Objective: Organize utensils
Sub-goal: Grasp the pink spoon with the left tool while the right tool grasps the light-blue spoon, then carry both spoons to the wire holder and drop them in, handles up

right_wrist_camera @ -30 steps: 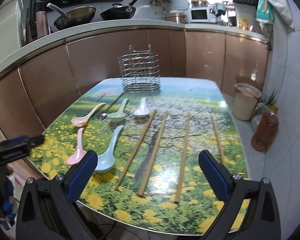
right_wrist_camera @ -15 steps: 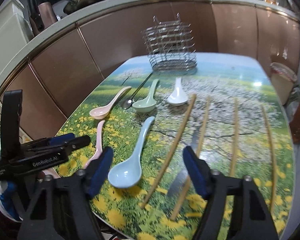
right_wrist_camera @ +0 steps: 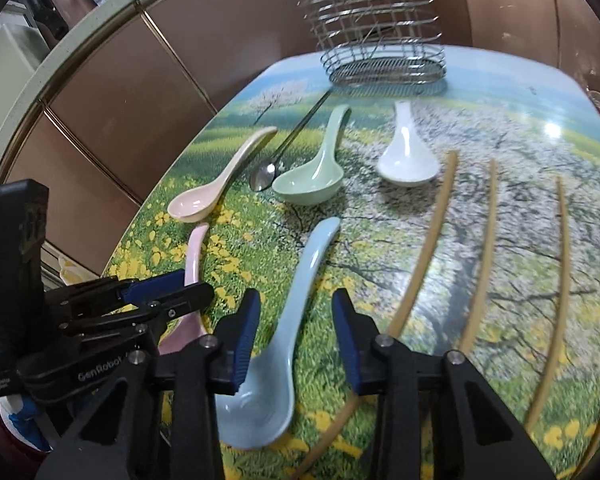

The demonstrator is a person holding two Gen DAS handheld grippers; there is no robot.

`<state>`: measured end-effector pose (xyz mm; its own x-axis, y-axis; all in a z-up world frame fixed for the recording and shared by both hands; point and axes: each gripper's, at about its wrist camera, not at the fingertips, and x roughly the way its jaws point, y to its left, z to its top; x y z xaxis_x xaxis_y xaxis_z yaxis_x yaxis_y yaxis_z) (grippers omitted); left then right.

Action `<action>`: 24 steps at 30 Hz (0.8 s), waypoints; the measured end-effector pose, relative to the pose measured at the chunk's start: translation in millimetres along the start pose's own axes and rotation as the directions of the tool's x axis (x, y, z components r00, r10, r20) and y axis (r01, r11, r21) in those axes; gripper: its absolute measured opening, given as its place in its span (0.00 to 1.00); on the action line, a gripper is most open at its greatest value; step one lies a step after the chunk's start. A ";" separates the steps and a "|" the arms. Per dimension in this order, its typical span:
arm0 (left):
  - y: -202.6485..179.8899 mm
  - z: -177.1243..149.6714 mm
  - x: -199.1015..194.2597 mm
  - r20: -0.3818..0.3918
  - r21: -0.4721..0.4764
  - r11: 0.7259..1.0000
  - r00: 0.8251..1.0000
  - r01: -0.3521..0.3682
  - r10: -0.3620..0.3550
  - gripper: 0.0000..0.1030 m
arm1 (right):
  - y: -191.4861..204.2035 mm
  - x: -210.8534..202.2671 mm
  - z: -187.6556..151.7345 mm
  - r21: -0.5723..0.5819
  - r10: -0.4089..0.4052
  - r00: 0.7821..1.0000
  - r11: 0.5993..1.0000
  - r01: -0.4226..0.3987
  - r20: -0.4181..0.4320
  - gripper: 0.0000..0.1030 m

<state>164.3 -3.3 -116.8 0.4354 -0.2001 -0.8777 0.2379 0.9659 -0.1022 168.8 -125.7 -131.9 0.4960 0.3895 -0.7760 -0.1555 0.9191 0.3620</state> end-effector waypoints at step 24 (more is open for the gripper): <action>4.7 4.6 4.5 0.025 0.047 0.999 1.000 0.004 -0.005 0.10 | 11.6 6.3 8.3 -0.038 -0.016 1.000 0.999 0.015 -0.022 0.08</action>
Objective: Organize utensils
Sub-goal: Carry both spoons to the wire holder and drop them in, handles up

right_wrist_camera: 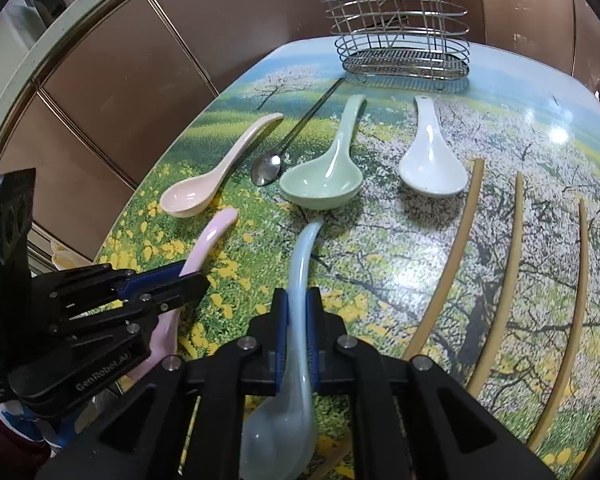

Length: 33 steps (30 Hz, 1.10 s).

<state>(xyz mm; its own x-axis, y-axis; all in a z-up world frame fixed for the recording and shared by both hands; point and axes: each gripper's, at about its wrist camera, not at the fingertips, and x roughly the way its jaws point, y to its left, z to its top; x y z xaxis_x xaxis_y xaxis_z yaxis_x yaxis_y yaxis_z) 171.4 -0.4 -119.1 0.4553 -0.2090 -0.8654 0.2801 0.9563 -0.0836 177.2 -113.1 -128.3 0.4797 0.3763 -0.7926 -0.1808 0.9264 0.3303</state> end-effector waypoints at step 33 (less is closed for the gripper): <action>12.0 85.2 -142.9 0.441 -0.021 0.970 0.873 0.243 -0.209 0.10 | 29.8 -157.3 69.1 -0.035 -0.096 0.918 0.992 0.118 0.384 0.07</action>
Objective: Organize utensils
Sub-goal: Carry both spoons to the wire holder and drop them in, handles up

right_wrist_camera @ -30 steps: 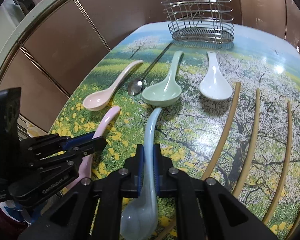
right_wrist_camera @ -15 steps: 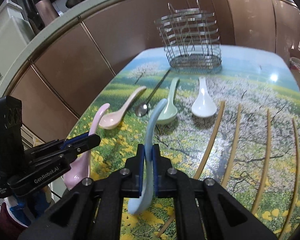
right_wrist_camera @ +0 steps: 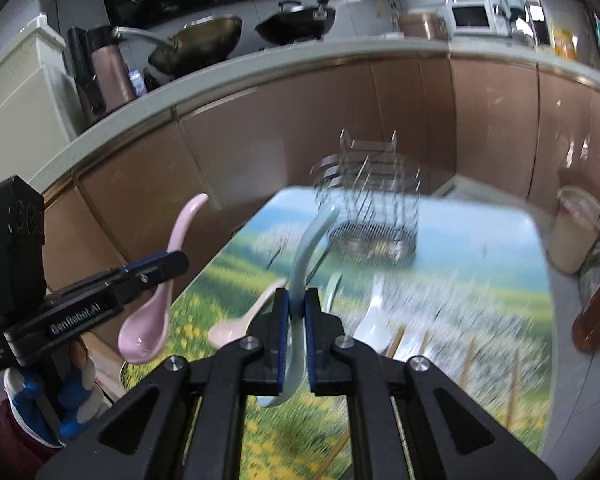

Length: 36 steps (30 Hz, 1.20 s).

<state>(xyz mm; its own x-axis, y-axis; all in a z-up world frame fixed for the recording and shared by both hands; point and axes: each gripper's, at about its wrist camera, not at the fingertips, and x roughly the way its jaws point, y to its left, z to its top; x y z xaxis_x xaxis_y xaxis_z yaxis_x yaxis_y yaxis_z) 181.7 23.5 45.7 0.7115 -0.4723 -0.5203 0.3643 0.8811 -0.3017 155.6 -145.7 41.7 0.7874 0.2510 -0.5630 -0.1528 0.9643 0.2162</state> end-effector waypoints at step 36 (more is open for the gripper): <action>0.6 102.5 204.5 0.151 -0.076 0.992 0.982 -0.103 0.114 0.10 | -60.5 149.5 104.7 -0.124 -0.326 0.936 0.932 0.341 0.132 0.07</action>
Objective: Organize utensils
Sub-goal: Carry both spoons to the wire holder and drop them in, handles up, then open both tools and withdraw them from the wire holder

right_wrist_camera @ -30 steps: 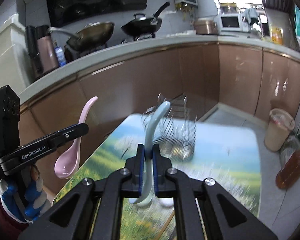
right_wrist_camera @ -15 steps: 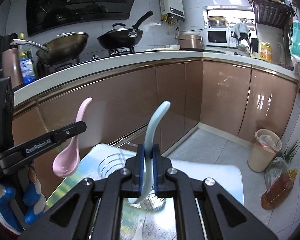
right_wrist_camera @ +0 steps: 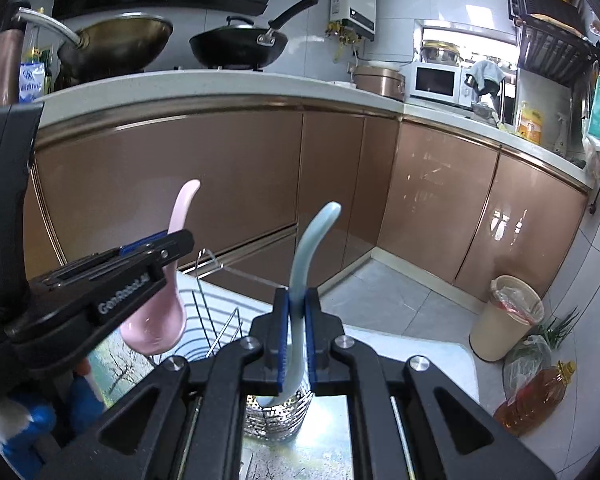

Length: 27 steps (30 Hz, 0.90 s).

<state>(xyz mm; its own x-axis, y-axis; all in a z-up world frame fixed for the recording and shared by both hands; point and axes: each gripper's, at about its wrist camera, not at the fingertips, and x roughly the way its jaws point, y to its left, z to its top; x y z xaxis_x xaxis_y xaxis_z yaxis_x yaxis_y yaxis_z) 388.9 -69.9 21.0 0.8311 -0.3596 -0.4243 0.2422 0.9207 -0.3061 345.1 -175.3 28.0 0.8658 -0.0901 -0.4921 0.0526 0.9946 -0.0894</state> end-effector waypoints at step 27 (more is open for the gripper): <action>-3.6 -29.2 -12.6 0.114 0.157 0.987 0.993 -0.026 0.008 0.07 | -6.1 10.7 -22.0 0.043 0.065 0.997 0.997 -0.063 -0.034 0.07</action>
<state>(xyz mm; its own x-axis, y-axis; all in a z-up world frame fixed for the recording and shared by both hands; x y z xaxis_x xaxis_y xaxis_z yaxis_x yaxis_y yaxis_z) 363.0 -73.2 2.5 0.8848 -0.3326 -0.3265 0.2961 0.9421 -0.1572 343.1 -183.5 4.2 0.8502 -0.0271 -0.5257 0.0189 0.9996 -0.0208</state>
